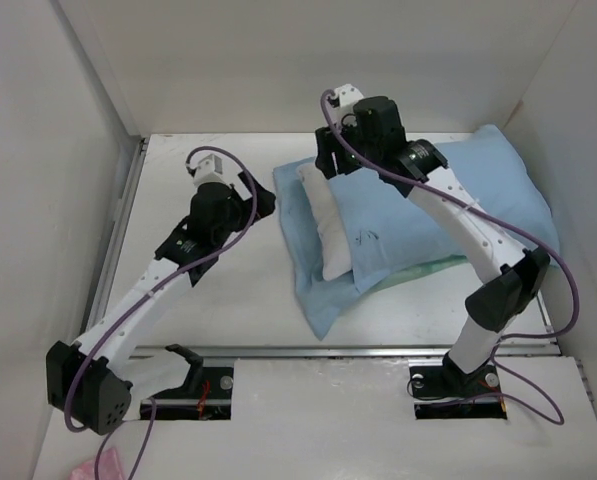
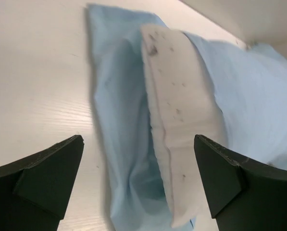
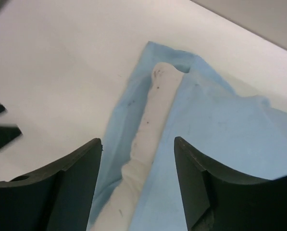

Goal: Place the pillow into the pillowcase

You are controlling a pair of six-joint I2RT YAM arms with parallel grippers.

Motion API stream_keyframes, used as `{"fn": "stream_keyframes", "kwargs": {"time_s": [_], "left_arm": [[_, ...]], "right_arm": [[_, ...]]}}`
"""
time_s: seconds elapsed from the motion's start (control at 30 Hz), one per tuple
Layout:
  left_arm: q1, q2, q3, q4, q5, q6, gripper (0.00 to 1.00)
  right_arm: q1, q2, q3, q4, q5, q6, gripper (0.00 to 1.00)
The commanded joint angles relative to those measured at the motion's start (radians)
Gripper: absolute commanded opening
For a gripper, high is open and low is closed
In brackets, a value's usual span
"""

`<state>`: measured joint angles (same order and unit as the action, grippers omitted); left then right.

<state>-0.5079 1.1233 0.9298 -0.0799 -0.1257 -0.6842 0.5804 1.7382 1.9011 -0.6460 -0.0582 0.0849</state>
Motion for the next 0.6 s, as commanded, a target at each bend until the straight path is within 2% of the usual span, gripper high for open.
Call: {"fn": "stream_keyframes", "kwargs": {"time_s": [0.0,0.07,0.17,0.3,0.33,0.4,0.5,0.57], "left_arm": [[0.049,-0.008,-0.006,-0.126,-0.127,-0.031,1.00],[0.089,0.003,-0.006,-0.116,-0.115,-0.031,1.00],[0.134,0.041,-0.016,-0.089,-0.071,-0.019,1.00],[0.146,0.072,-0.026,-0.050,-0.029,0.000,1.00],[0.146,0.072,-0.026,-0.050,-0.029,0.000,1.00],[0.155,0.082,-0.036,-0.050,-0.020,0.009,1.00],[0.155,0.082,-0.057,-0.038,-0.008,0.009,1.00],[0.155,0.082,-0.057,-0.029,-0.008,0.018,1.00]], "right_arm": [[0.128,-0.023,0.006,-0.102,0.188,-0.192,0.68],[0.186,0.000,-0.019,-0.147,0.236,-0.264,0.70],[0.266,0.076,-0.014,-0.190,0.316,-0.287,0.73],[0.279,0.199,0.065,-0.201,0.532,-0.239,0.78],[0.279,0.227,0.082,-0.210,0.672,-0.220,0.81],[0.279,0.291,0.124,-0.227,0.806,-0.197,0.86],[0.279,0.340,0.124,-0.227,0.831,-0.197,0.91],[0.279,0.366,0.124,-0.227,0.909,-0.174,0.94]]}}
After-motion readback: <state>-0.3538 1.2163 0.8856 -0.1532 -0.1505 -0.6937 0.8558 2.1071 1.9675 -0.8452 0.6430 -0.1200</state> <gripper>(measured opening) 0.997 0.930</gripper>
